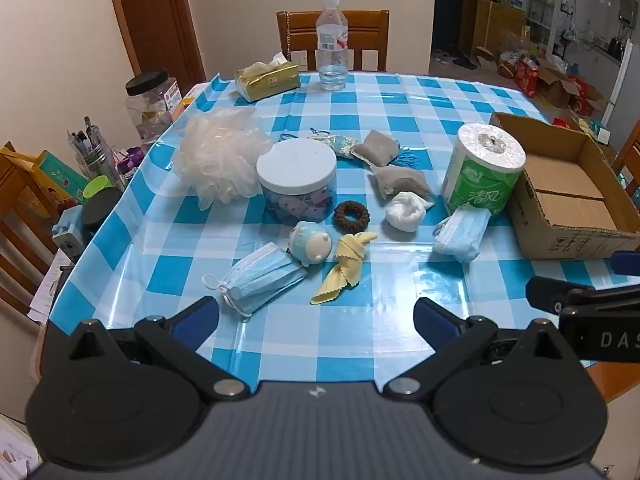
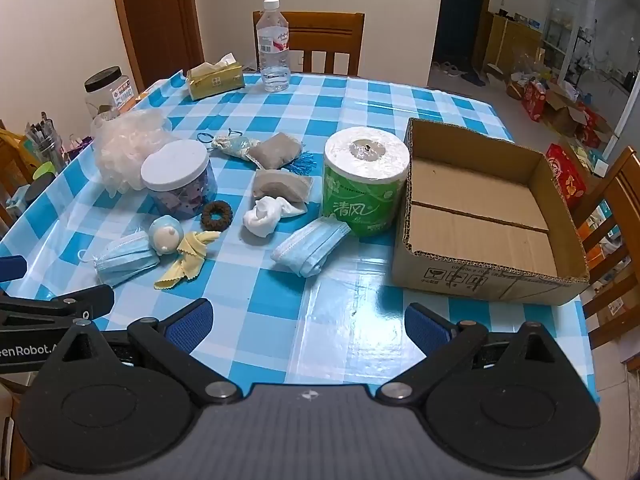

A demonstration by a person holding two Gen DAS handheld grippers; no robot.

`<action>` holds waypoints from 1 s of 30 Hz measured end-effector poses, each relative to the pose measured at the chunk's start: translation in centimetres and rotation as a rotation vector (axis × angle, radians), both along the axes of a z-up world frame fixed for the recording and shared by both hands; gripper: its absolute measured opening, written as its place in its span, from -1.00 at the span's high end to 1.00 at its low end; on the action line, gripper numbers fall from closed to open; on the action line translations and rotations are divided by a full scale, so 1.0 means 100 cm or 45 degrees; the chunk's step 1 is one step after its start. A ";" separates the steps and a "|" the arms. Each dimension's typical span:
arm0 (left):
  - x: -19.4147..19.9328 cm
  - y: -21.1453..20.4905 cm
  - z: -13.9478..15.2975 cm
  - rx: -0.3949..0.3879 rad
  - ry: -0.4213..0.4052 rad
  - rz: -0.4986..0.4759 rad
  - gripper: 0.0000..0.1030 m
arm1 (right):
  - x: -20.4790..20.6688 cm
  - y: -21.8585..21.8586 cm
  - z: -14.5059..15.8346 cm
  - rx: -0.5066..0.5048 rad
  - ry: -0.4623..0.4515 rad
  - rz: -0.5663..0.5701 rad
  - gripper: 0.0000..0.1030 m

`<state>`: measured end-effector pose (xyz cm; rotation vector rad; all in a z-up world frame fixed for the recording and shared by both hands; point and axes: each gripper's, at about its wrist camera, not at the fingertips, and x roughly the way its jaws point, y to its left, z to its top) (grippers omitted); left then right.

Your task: Organize soft objects

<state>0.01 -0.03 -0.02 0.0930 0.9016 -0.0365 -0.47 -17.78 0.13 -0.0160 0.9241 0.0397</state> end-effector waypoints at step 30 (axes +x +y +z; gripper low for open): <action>-0.002 0.004 0.006 -0.004 -0.012 0.006 -0.99 | 0.000 0.003 0.005 0.007 0.004 0.010 -1.00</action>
